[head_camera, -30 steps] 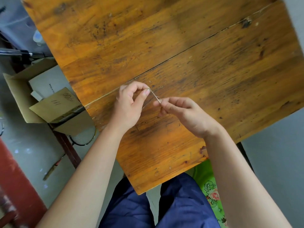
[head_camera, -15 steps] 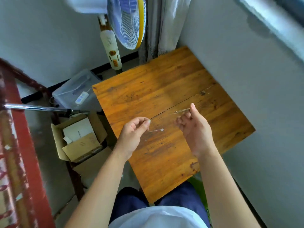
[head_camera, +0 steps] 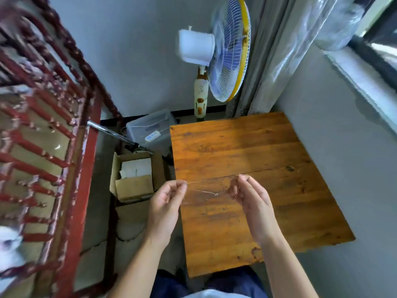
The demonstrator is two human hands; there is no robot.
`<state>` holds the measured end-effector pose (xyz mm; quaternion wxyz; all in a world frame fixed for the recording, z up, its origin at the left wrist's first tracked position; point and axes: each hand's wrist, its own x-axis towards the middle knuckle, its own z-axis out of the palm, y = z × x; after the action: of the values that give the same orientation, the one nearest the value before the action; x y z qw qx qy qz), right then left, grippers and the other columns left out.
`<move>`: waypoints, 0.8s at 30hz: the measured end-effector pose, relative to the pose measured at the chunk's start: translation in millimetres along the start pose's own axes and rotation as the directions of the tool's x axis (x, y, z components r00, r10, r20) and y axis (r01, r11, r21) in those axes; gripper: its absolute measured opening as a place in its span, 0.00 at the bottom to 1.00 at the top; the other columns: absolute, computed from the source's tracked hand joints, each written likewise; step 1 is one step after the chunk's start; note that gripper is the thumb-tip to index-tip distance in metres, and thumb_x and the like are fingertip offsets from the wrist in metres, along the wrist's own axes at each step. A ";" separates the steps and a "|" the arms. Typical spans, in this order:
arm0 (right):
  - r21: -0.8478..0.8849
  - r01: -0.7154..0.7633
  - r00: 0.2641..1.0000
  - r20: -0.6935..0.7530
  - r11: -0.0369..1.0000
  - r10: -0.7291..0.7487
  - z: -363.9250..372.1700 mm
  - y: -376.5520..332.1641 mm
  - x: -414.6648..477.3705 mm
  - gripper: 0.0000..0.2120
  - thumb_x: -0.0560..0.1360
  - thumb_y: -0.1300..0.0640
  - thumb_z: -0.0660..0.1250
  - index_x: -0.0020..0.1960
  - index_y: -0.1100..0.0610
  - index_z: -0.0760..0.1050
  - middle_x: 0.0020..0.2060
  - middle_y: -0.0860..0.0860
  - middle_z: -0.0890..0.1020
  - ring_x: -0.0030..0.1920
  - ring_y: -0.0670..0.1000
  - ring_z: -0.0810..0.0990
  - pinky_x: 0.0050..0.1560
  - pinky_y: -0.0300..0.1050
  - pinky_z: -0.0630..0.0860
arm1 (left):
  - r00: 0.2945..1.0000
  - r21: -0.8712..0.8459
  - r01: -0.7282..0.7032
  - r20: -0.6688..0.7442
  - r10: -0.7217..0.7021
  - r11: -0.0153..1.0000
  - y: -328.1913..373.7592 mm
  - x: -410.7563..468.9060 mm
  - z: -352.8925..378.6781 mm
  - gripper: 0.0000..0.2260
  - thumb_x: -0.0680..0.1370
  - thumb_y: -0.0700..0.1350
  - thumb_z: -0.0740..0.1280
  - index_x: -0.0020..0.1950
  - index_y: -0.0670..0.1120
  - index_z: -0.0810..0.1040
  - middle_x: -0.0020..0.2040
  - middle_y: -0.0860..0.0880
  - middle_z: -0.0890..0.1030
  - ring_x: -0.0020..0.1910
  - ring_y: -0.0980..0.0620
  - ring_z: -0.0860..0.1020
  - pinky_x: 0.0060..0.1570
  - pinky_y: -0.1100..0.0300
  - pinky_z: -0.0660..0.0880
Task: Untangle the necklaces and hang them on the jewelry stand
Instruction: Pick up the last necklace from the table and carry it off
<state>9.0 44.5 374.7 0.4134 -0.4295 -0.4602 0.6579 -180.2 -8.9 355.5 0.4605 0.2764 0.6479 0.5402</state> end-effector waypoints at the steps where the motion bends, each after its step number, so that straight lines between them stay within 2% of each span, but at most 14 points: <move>1: -0.020 -0.016 0.999 0.039 1.000 0.017 0.1 7.6 -2.5 0.16 0.81 0.49 0.61 0.41 0.58 0.75 0.38 0.53 0.76 0.44 0.53 0.74 0.52 0.47 0.71 | 0.997 -0.007 0.016 -0.069 -0.017 1.000 -5.8 -13.6 -5.2 0.05 0.79 0.43 0.67 0.52 0.47 0.81 0.47 0.49 0.83 0.47 0.58 0.79 0.45 0.67 0.75; 4: -0.083 -0.074 0.989 0.126 0.994 0.084 10.8 32.7 -8.5 0.12 0.81 0.54 0.66 0.46 0.63 0.76 0.40 0.52 0.79 0.44 0.49 0.76 0.49 0.37 0.74 | 0.963 -0.010 0.070 -0.262 -0.070 0.998 -26.2 -51.0 -27.4 0.04 0.78 0.43 0.69 0.52 0.49 0.82 0.49 0.50 0.83 0.50 0.57 0.80 0.51 0.61 0.74; 6: -0.118 -0.122 0.971 0.192 0.986 0.143 26.1 48.3 -13.4 0.05 0.80 0.60 0.68 0.49 0.63 0.76 0.40 0.48 0.78 0.43 0.46 0.76 0.46 0.34 0.74 | 0.922 -0.019 0.097 -0.376 -0.097 0.995 -38.5 -73.3 -47.9 0.05 0.77 0.43 0.69 0.53 0.49 0.82 0.51 0.51 0.83 0.52 0.57 0.80 0.54 0.58 0.75; 9: -0.175 -0.162 0.937 0.283 0.971 0.207 56.0 61.5 -32.6 0.02 0.79 0.62 0.69 0.51 0.58 0.77 0.39 0.43 0.79 0.42 0.44 0.76 0.47 0.37 0.73 | 0.833 -0.069 0.087 -0.543 -0.110 0.994 -42.6 -119.2 -79.6 0.06 0.78 0.41 0.69 0.54 0.49 0.81 0.51 0.51 0.83 0.50 0.59 0.81 0.51 0.60 0.75; 11: -0.221 -0.140 0.916 0.341 0.965 0.211 81.3 58.3 -47.3 0.03 0.79 0.61 0.69 0.51 0.55 0.77 0.38 0.41 0.79 0.41 0.43 0.76 0.48 0.42 0.72 | 0.774 -0.095 0.038 -0.627 -0.089 0.995 -34.5 -150.2 -104.0 0.07 0.78 0.39 0.69 0.53 0.48 0.81 0.51 0.50 0.83 0.50 0.56 0.80 0.48 0.61 0.75; 14: -0.275 -0.070 0.860 0.470 0.959 0.197 127.6 44.3 -73.3 0.04 0.79 0.60 0.69 0.52 0.53 0.78 0.38 0.40 0.80 0.40 0.42 0.76 0.46 0.41 0.71 | 0.682 -0.104 -0.051 -0.730 -0.041 0.993 -24.5 -199.9 -145.4 0.07 0.77 0.40 0.71 0.53 0.48 0.81 0.52 0.48 0.82 0.51 0.53 0.79 0.49 0.59 0.75; 17: -0.263 0.010 0.786 0.598 0.965 0.155 177.7 39.3 -116.9 0.04 0.79 0.59 0.70 0.52 0.53 0.78 0.40 0.42 0.80 0.42 0.43 0.78 0.49 0.41 0.72 | 0.587 -0.076 -0.129 -0.810 0.014 0.989 -27.0 -261.1 -187.6 0.08 0.75 0.45 0.73 0.54 0.49 0.81 0.52 0.49 0.83 0.49 0.55 0.80 0.51 0.58 0.76; 19: -0.259 0.043 0.762 0.632 0.965 0.136 198.2 38.6 -137.8 0.03 0.79 0.58 0.69 0.52 0.52 0.78 0.42 0.43 0.80 0.43 0.43 0.78 0.50 0.40 0.71 | 0.553 -0.057 -0.135 -0.833 0.027 0.989 -32.4 -285.5 -206.9 0.07 0.76 0.43 0.73 0.53 0.50 0.81 0.51 0.49 0.84 0.47 0.58 0.81 0.52 0.57 0.76; 22: -0.288 0.100 0.692 0.708 0.953 0.142 253.7 54.9 -203.8 0.04 0.79 0.58 0.69 0.52 0.51 0.79 0.43 0.44 0.81 0.45 0.45 0.79 0.54 0.45 0.74 | 0.450 -0.056 -0.164 -0.893 0.025 0.985 -56.5 -355.6 -258.1 0.09 0.71 0.50 0.73 0.50 0.53 0.82 0.49 0.48 0.84 0.47 0.57 0.80 0.52 0.56 0.75; 24: -0.309 0.105 0.665 0.728 0.945 0.164 287.3 73.9 -253.0 0.05 0.79 0.60 0.68 0.52 0.51 0.79 0.42 0.43 0.82 0.45 0.45 0.80 0.54 0.46 0.75 | 0.375 -0.078 -0.191 -0.927 -0.001 0.979 -78.4 -403.6 -292.8 0.06 0.72 0.47 0.74 0.49 0.52 0.82 0.48 0.49 0.84 0.45 0.57 0.79 0.51 0.58 0.74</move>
<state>-200.4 -282.4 410.1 0.1013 -0.1921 -0.6834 0.6970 -260.7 -505.3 398.6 0.0122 -0.0748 0.7280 0.6814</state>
